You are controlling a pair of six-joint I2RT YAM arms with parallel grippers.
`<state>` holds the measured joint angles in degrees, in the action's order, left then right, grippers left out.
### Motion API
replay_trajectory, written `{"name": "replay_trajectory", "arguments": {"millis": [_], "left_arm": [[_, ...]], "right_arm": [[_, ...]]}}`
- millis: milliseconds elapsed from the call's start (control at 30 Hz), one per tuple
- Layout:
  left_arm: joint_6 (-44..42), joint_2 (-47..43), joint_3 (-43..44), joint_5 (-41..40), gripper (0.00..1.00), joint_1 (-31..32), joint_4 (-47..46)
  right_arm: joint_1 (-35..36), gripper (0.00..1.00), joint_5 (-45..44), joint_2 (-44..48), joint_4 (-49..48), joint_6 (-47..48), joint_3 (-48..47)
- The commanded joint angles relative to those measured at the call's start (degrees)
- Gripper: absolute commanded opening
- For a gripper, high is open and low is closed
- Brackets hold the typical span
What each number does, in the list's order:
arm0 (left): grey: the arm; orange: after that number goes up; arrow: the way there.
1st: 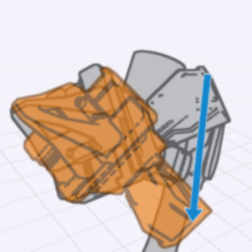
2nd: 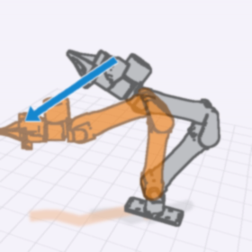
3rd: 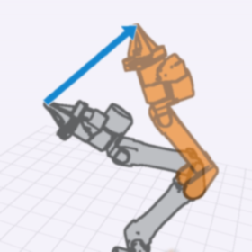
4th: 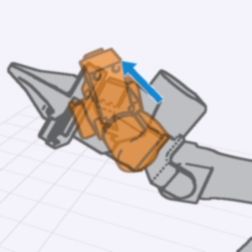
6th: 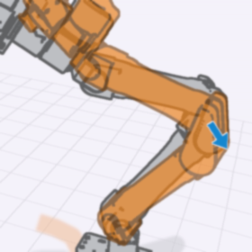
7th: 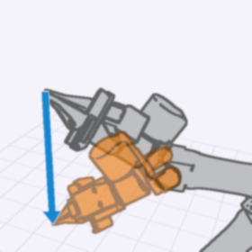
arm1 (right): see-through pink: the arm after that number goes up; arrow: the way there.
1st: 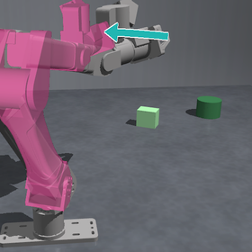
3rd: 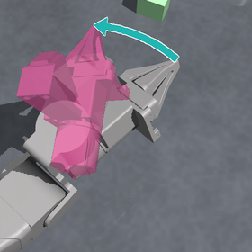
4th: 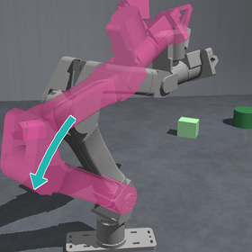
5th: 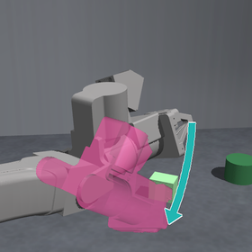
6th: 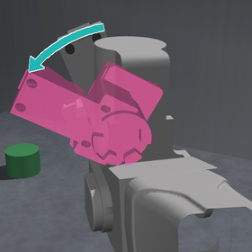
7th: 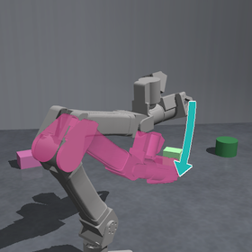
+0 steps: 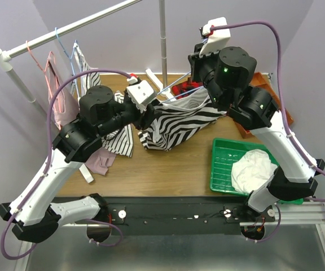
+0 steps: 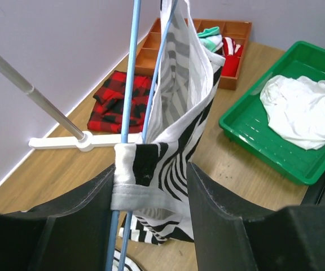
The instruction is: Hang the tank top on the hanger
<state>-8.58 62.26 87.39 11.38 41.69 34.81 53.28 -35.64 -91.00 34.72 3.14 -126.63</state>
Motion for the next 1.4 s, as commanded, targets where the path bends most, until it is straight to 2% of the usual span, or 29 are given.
{"name": "replay_trajectory", "arguments": {"millis": [0,233,467,867,967,1000,1067,1167,1200,1267,1300,1367], "left_arm": [[-0.74,-1.09,-0.29,0.32,0.57,-0.03,1.66],[-1.53,-2.23,-3.28,0.66,0.58,-0.03,4.13],[-2.05,0.49,-3.63,1.72,0.54,0.14,7.90],[-1.62,2.69,-7.76,1.10,0.54,0.06,5.71],[-1.44,2.78,-8.38,1.10,0.48,0.06,5.01],[-1.27,2.69,-8.38,1.10,0.40,0.14,4.75],[-0.83,2.26,-9.17,1.10,0.34,0.14,3.52],[0.93,1.38,-10.83,1.45,0.21,0.14,0.72],[1.72,0.42,-11.36,1.37,0.13,0.14,-0.34],[3.74,-0.47,-13.64,2.42,0.09,0.06,-2.80],[4.44,-0.99,-14.26,2.34,0.01,0.14,-3.42],[6.90,-1.70,-16.63,0.68,0.00,0.14,-5.96]], "right_arm": [[0.95,0.01,-0.92,0.91,-2.99,1.96,5.15],[1.48,0.01,-1.80,2.67,-4.22,2.31,9.29],[1.39,0.01,-2.33,3.55,-5.10,2.75,11.67],[1.57,0.01,-1.36,5.31,-5.54,2.31,14.04],[1.57,0.01,-1.45,5.66,-5.63,2.23,14.65],[1.57,0.01,-1.37,5.75,-5.71,2.22,14.83],[1.57,0.01,-1.45,6.01,-5.80,2.22,15.09],[1.57,0.01,-1.36,6.10,-5.72,2.05,15.62],[1.57,0.01,-1.28,6.10,-5.80,1.96,15.80],[1.57,0.01,-0.93,6.19,-5.89,1.61,16.58],[1.57,0.01,-0.40,6.36,-6.07,1.44,16.85],[1.57,0.07,0.13,6.45,-6.24,1.08,17.90]]}}
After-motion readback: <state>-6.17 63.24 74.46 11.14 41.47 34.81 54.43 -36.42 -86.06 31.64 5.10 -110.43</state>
